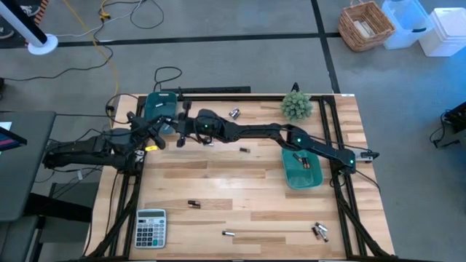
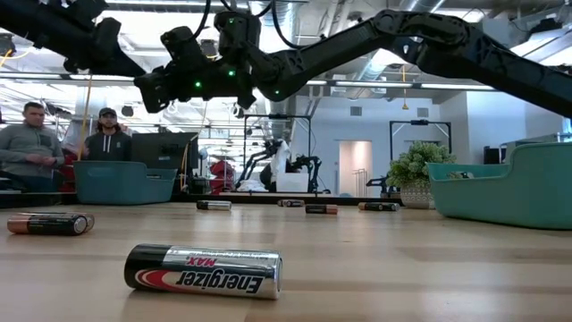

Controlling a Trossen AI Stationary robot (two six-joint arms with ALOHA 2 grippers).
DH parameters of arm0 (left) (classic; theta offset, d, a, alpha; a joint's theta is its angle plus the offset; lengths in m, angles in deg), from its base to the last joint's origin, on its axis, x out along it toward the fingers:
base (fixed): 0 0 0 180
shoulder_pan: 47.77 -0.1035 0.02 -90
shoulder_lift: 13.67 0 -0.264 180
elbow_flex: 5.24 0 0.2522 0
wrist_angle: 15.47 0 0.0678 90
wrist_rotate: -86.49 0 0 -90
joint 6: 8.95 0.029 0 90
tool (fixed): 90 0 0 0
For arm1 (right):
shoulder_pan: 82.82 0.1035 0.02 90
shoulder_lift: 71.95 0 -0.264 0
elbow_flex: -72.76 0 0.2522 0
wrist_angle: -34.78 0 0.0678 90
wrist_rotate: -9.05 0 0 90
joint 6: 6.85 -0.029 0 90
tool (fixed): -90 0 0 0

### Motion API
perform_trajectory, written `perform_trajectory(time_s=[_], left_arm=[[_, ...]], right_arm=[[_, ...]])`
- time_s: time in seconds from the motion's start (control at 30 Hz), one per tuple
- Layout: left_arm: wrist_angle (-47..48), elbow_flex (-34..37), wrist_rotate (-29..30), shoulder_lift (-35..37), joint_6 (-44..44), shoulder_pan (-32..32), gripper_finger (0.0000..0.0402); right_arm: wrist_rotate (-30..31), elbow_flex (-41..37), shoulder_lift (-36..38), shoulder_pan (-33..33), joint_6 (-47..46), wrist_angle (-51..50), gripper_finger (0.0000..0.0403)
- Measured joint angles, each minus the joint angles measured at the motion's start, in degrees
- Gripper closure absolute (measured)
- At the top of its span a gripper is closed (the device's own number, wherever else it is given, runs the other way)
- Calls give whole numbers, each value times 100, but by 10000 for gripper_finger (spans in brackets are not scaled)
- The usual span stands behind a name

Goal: Sort batteries
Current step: Put the silver battery into the blue bin

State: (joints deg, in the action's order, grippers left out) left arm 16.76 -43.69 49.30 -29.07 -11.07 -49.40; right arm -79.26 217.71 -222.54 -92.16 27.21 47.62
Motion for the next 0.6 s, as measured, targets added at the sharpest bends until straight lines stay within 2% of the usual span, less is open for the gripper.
perform_trajectory(time_s=[0.2,0.6], left_arm=[[-414,0,161,-2,331,-2,355],[-584,-9,581,4,298,-7,355]], right_arm=[[211,11,18,15,-261,21,311],[453,-15,-32,-163,-1211,-440,199]])
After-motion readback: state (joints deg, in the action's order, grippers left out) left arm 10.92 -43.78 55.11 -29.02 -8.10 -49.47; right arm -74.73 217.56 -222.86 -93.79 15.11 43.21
